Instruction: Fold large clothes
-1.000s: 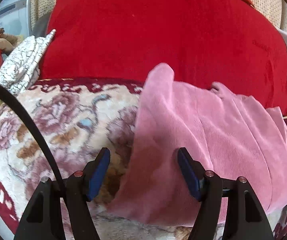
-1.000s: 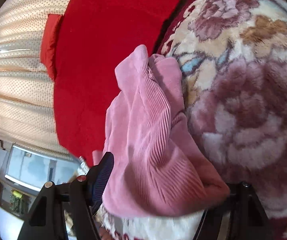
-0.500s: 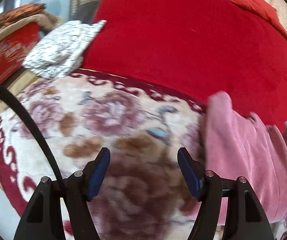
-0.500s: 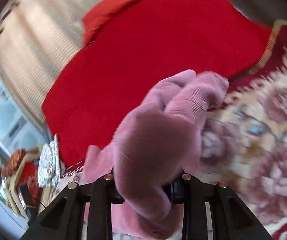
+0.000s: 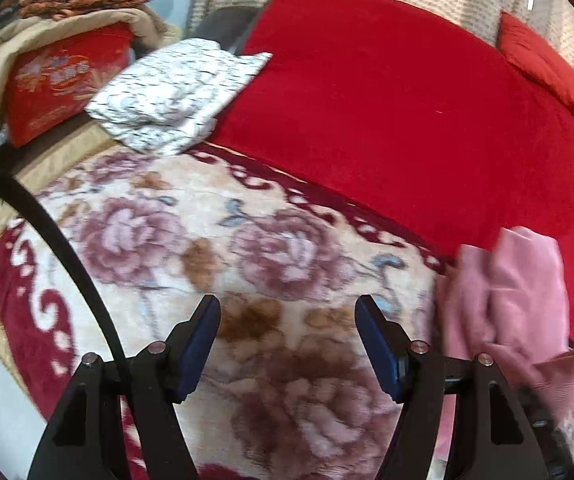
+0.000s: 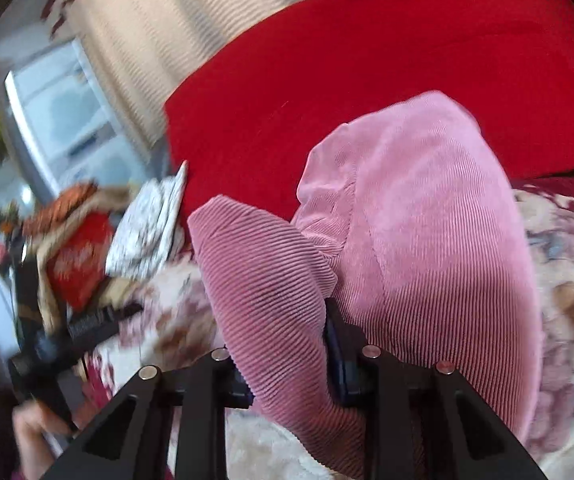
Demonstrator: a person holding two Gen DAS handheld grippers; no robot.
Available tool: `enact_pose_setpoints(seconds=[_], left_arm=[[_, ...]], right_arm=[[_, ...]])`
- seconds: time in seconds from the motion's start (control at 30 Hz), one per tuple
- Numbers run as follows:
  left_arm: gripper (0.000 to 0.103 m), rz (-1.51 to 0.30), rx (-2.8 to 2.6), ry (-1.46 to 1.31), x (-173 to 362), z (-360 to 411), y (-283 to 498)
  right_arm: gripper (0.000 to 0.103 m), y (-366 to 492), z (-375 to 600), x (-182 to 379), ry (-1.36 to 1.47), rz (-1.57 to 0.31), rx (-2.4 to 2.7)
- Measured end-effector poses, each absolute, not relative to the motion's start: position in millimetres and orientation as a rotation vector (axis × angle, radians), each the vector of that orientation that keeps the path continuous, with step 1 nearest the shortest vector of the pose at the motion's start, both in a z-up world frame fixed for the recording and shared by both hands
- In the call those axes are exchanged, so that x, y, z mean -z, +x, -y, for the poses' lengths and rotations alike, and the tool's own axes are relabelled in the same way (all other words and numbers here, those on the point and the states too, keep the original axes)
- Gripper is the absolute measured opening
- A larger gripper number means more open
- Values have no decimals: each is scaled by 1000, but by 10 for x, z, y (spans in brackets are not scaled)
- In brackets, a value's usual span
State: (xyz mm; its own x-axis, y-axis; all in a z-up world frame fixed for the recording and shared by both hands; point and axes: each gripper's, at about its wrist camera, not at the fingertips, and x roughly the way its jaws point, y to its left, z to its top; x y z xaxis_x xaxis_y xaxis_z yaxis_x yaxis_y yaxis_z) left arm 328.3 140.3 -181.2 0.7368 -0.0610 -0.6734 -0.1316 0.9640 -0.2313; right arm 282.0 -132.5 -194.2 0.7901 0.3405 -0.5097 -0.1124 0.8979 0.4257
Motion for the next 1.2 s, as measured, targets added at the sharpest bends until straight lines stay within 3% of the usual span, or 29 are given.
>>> enact_pose_setpoints(seconds=[0.3, 0.4, 0.53, 0.6, 0.73, 0.87, 1.07, 1.2], left_arm=[[70, -714, 114, -221, 1701, -953, 3268], [70, -683, 168, -197, 1607, -823, 3212], [70, -639, 169, -82, 1542, -628, 3122], [70, -641, 163, -55, 1557, -602, 3129], [70, -656, 149, -44, 1611, -624, 3155], [70, -653, 142, -50, 1617, -650, 3155], [70, -645, 141, -24, 1619, -611, 3145], [70, -642, 145, -22, 1604, -566, 3138]], right_arm=[[35, 2687, 1115, 2030, 99, -593, -316], [40, 2665, 1078, 2021, 33, -625, -363], [56, 2575, 1102, 2024, -1, -620, -408], [57, 2550, 1068, 2039, -26, -614, -408], [58, 2550, 1110, 1979, 6, -594, -430], [67, 2526, 1151, 1921, 25, -591, -474], [68, 2361, 1227, 1846, 37, -612, -553], [77, 2184, 1457, 1741, 130, -619, -632]])
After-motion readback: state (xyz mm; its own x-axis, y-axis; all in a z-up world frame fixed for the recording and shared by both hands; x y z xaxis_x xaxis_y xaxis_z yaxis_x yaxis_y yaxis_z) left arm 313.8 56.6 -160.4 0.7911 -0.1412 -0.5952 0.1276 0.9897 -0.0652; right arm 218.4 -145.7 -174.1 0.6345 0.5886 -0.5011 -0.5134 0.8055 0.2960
